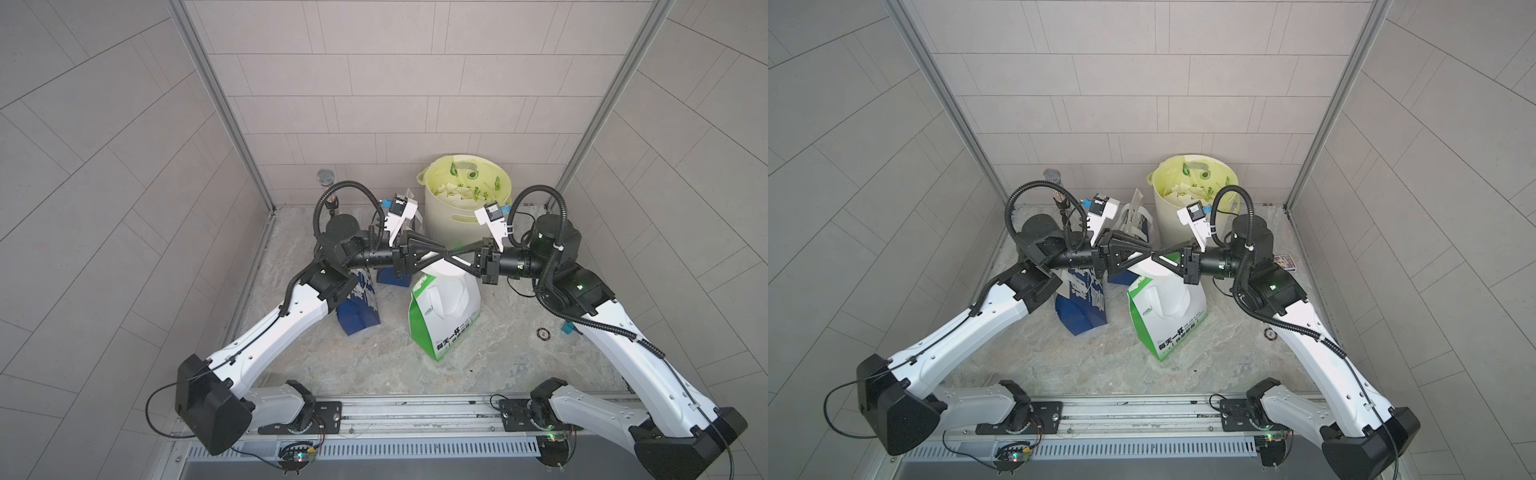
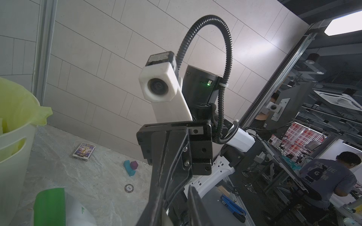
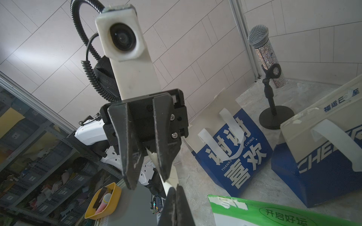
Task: Shred takeout receipts and throw away
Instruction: Shred the takeout receipt.
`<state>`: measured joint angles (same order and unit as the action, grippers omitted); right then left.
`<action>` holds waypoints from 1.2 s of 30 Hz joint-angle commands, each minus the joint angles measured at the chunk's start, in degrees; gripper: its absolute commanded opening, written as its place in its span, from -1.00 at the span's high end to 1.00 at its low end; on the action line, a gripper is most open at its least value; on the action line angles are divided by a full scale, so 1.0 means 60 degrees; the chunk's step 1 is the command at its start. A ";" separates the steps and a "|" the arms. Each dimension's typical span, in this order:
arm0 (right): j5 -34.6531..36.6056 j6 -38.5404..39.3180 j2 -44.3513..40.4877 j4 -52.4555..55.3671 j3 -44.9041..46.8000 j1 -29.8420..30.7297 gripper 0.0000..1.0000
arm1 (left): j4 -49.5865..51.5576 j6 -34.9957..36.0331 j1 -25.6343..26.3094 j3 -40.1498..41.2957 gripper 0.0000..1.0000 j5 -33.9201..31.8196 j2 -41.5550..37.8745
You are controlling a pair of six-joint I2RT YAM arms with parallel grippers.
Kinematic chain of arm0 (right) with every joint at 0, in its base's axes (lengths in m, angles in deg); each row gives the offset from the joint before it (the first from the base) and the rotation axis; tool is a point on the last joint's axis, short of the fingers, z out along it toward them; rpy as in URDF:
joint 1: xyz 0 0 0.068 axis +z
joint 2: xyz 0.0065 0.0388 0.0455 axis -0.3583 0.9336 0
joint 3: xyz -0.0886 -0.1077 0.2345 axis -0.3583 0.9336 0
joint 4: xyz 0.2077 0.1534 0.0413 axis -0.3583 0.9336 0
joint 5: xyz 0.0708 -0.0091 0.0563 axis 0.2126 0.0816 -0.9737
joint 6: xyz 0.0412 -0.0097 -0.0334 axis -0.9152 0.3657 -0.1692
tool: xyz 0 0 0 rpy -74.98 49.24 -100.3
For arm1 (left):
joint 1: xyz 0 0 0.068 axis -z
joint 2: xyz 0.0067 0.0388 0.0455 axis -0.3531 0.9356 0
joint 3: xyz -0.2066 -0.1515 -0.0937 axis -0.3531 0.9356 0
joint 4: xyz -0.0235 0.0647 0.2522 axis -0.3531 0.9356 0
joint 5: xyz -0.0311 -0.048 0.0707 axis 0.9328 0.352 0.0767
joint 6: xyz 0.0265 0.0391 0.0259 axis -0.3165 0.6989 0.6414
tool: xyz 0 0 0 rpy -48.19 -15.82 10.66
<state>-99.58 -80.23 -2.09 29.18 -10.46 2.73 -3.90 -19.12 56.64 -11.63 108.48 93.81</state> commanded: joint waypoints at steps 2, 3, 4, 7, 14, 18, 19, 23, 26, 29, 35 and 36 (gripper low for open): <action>0.0058 0.0131 -0.0043 -0.0055 -0.0345 0.0040 1.00 | -0.0153 0.0095 0.0070 -0.0136 0.42 0.0095 -0.0042; 0.0044 0.0117 -0.0040 -0.0065 -0.0344 0.0046 1.00 | -0.0026 0.0171 0.0070 -0.0141 0.37 0.0029 -0.0060; 0.0037 0.0102 -0.0043 -0.0085 -0.0344 0.0045 1.00 | 0.0082 0.0280 0.0070 -0.0151 0.36 -0.0024 -0.0090; 0.0042 0.0102 -0.0057 -0.0059 -0.0345 0.0047 1.00 | 0.0265 0.0425 0.0067 -0.0159 0.43 -0.0084 -0.0146; 0.0071 0.0105 -0.0107 -0.0013 -0.0341 0.0059 1.00 | 0.0540 0.0583 0.0062 -0.0186 0.84 -0.0170 -0.0189; 0.0372 0.0441 -0.0104 0.0328 -0.0476 0.0059 1.00 | 0.0898 0.0683 0.0115 -0.0401 1.00 -0.0636 -0.0260; 0.0676 0.0716 -0.0122 0.0586 -0.0580 0.0091 1.00 | 0.1454 0.0858 0.0190 -0.0575 1.00 -0.0945 -0.0303; 0.2610 0.2605 -0.0229 0.1903 -0.1130 0.0484 1.00 | 0.4381 0.2000 0.0815 -0.1256 1.00 -0.2754 -0.0534; 0.3451 0.3435 -0.0306 0.2173 -0.1267 0.0679 1.00 | 0.5404 0.1776 0.1141 -0.1468 1.00 -0.4073 -0.0601; 0.3868 0.3769 -0.0445 0.1934 -0.1260 0.0745 1.00 | 0.5740 0.0867 0.1242 -0.1558 1.00 -0.5172 -0.0503; 0.3830 0.3727 -0.0841 0.0854 -0.1004 0.0810 1.00 | 0.6512 0.0311 0.1264 -0.2007 1.00 -0.6313 -0.0082; 0.3797 0.3670 -0.0920 0.0684 -0.0950 0.0806 1.00 | 0.6537 0.0296 0.1255 -0.2045 1.00 -0.6346 -0.0020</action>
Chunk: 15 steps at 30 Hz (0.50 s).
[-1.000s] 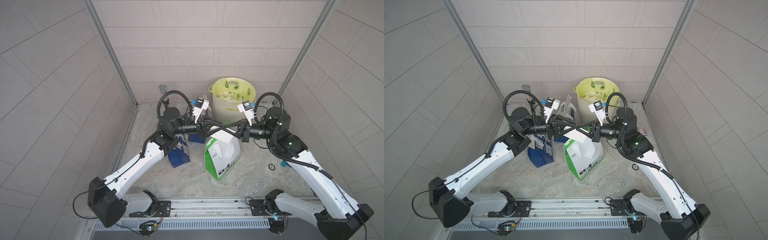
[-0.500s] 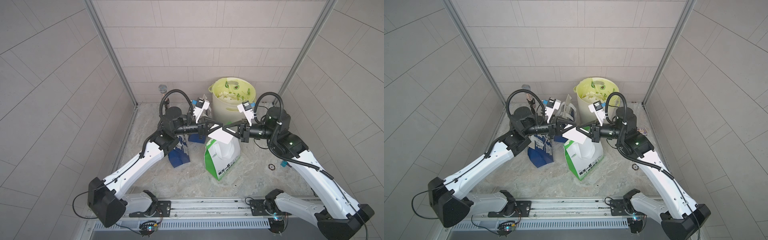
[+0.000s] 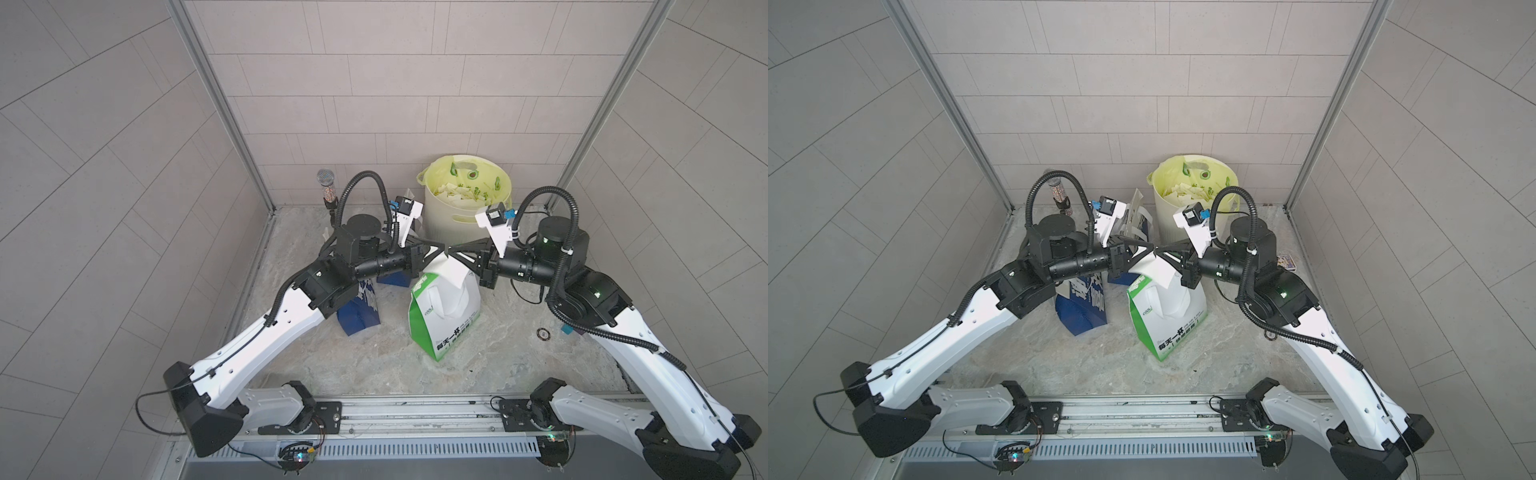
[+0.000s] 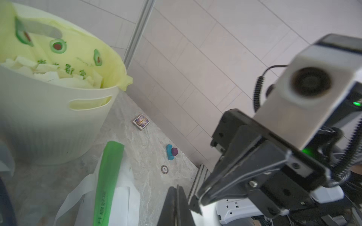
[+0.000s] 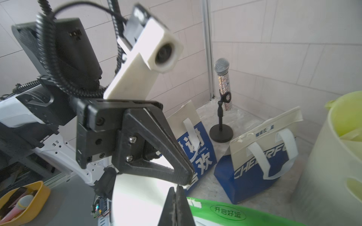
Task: Shred takeout receipts and throw away
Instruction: Shred the takeout receipt.
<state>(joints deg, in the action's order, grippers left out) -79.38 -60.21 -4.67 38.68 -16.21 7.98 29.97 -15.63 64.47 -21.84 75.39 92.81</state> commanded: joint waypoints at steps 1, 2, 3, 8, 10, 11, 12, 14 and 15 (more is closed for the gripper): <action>0.0356 0.0230 -0.0535 -0.1033 0.0052 -0.0068 1.00 | 0.0906 -0.0313 -0.0050 -0.0389 1.00 -0.0850 0.0196; 0.0311 0.0155 -0.0590 -0.1166 0.0083 -0.0071 1.00 | 0.0913 -0.0317 -0.0047 -0.0427 1.00 -0.0844 0.0243; 0.0269 0.0038 -0.0643 -0.1301 0.0100 -0.0075 1.00 | 0.0909 -0.0307 -0.0047 -0.0461 1.00 -0.0853 0.0270; 0.0736 -0.0336 -0.0789 -0.2058 0.0217 -0.0071 1.00 | 0.0957 -0.0065 -0.0048 -0.0538 1.00 -0.1140 0.0311; 0.1524 -0.0237 -0.0739 -0.2272 0.0233 -0.0068 1.00 | 0.1022 0.0103 -0.0059 -0.0549 1.00 -0.1348 0.0273; 0.2001 -0.0109 -0.0676 -0.2337 0.0229 -0.0082 1.00 | 0.1024 0.0155 -0.0062 -0.0540 1.00 -0.1449 0.0258; 0.2658 0.0073 -0.0544 -0.2397 0.0233 -0.0090 1.00 | 0.0998 0.0206 -0.0066 -0.0539 1.00 -0.1546 0.0218; 0.4026 0.0387 -0.0164 -0.2603 0.0192 -0.0082 1.00 | 0.0812 0.0238 -0.0062 -0.0524 1.00 -0.1667 0.0152; 0.4789 0.0520 0.0163 -0.2748 0.0133 -0.0100 1.00 | 0.0634 0.0227 -0.0069 -0.0470 1.00 -0.1718 0.0118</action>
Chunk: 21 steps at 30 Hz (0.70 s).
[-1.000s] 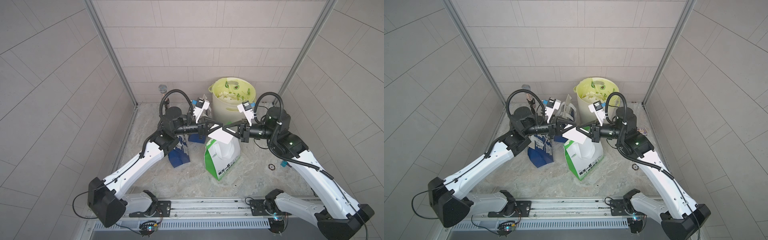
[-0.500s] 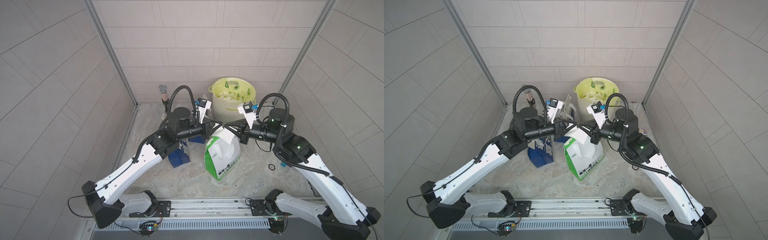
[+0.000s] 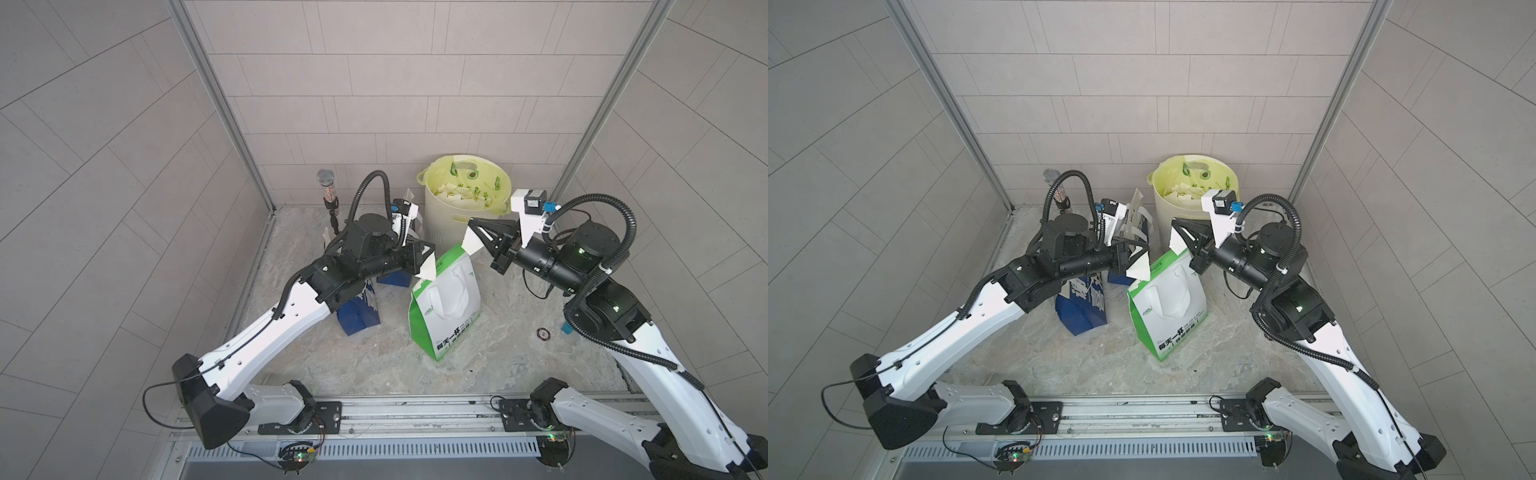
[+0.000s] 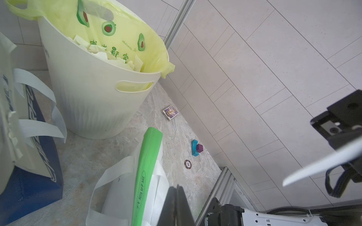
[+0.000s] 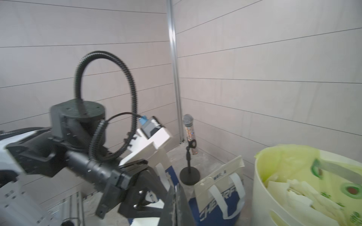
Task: Shred takeout receipts and throw away
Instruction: Shred the takeout receipt, then place the takeout receipt in the trash bin.
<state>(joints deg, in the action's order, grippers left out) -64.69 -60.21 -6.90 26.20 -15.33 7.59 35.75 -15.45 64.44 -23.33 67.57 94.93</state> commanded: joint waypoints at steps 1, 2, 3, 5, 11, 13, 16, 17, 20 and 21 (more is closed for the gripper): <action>0.2912 0.0611 0.0865 -0.0755 -0.0122 -0.0076 1.00 | -0.0514 0.0181 -0.0059 -0.0158 1.00 -0.0439 -0.0302; 0.3448 0.0842 0.1319 -0.0713 -0.0363 -0.0159 1.00 | -0.0729 0.0153 -0.0059 -0.0108 1.00 -0.0458 -0.0364; 0.4264 0.1136 0.1869 -0.0434 -0.0784 -0.0199 1.00 | -0.0910 0.0137 -0.0058 -0.0045 1.00 -0.0509 -0.0422; 0.5609 0.1375 0.2823 -0.0181 -0.1543 -0.0392 1.00 | -0.1166 0.0125 -0.0058 0.0077 1.00 -0.0701 -0.0565; 0.5747 0.1415 0.5203 -0.0649 -0.2943 -0.1211 1.00 | -0.1773 0.0018 -0.0058 0.0746 1.00 -0.1815 -0.1143; 0.6025 0.1260 0.5900 -0.0647 -0.3376 -0.1353 1.00 | -0.1923 -0.0026 -0.0072 0.0978 1.00 -0.1987 -0.1315; 0.5836 0.1167 0.6853 -0.0385 -0.4100 -0.1589 0.95 | -0.2000 -0.0098 -0.0073 0.1212 1.00 -0.2153 -0.1552; 0.5707 0.1151 0.7184 -0.0034 -0.4461 -0.1661 0.87 | -0.2032 -0.0098 -0.0071 0.1289 1.00 -0.2197 -0.1638; 0.5600 0.1049 0.7783 0.0866 -0.5257 -0.1773 0.68 | -0.2031 -0.0076 -0.0086 0.1486 1.00 -0.2410 -0.1841; 0.5589 0.1047 0.7825 0.0964 -0.5326 -0.1775 0.60 | -0.2026 -0.0069 -0.0086 0.1533 1.00 -0.2491 -0.1900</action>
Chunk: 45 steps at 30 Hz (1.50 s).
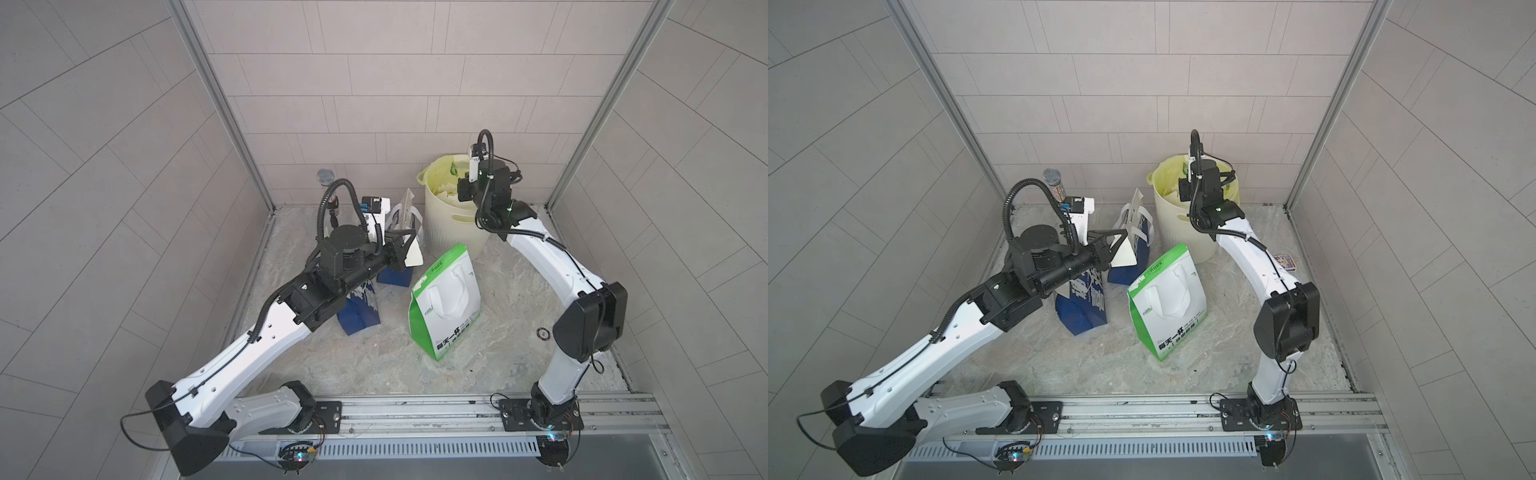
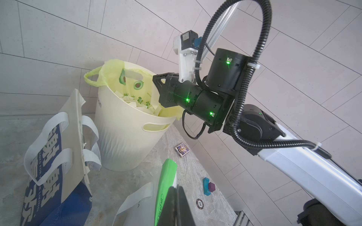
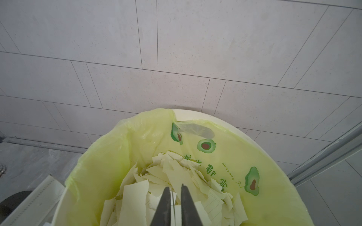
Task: Shred takeout receipts and throw away
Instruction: Place the takeout receipt in the trash bin.
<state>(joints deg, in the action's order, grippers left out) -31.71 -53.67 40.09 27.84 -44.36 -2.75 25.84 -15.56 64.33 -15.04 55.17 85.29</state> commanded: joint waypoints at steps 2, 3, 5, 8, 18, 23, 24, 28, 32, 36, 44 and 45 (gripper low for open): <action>0.0063 -0.0023 -0.0045 0.0743 -0.0452 -0.0074 0.48 | -0.0418 -0.0051 -0.0095 0.0226 1.00 -0.0529 -0.0359; 0.0020 -0.0024 -0.0092 0.0785 -0.0463 -0.0095 0.43 | -0.0457 -0.0051 -0.0099 0.0261 1.00 -0.0559 -0.0379; -0.0096 -0.0060 -0.0222 0.0923 -0.0455 -0.0137 0.34 | -0.0521 -0.0093 -0.0130 0.0306 1.00 -0.0616 -0.0388; -0.0327 -0.0058 -0.0543 0.1209 -0.0437 -0.0147 0.25 | -0.0606 -0.0164 -0.0154 0.0374 1.00 -0.0675 -0.0403; -0.5253 -0.0883 -0.3944 0.2680 0.1550 0.0152 0.16 | -0.1930 -0.0786 -0.0250 0.1000 1.00 0.0000 -0.0382; -0.7493 -0.1944 -0.6201 0.2489 0.3967 0.0928 0.11 | -0.2996 -0.0986 -0.0254 0.1351 1.00 0.0620 -0.0301; -0.7777 -0.2276 -0.6612 0.2323 0.4446 0.1100 0.09 | -0.3184 -0.1006 -0.0256 0.1406 1.00 0.0826 -0.0266; -0.8381 -0.3319 -0.7669 0.1397 0.5803 0.1587 0.05 | -0.3961 -0.1267 -0.0250 0.1697 1.00 0.1566 -0.0139; -0.8452 -0.3720 -0.7898 0.0979 0.6331 0.1819 0.04 | -0.4908 -0.1760 -0.0255 0.1967 1.00 0.2658 0.0051; -0.8800 -0.4118 -0.7833 0.0236 0.6404 0.1821 -0.01 | -0.5721 -0.2394 -0.0255 0.2213 1.00 0.3478 0.0193; -0.9924 -0.4912 -0.7591 -0.0881 0.6614 0.1816 0.43 | -0.6356 -0.2747 -0.0245 0.2430 1.00 0.3863 0.0327; -0.9921 -0.4917 -0.7594 -0.0887 0.6607 0.1818 0.52 | -0.6379 -0.2750 -0.0246 0.2430 1.00 0.3863 0.0335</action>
<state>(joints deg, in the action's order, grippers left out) -88.80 -81.37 -5.44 26.14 -4.82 7.96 -7.99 -30.67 63.15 -1.27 76.64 87.41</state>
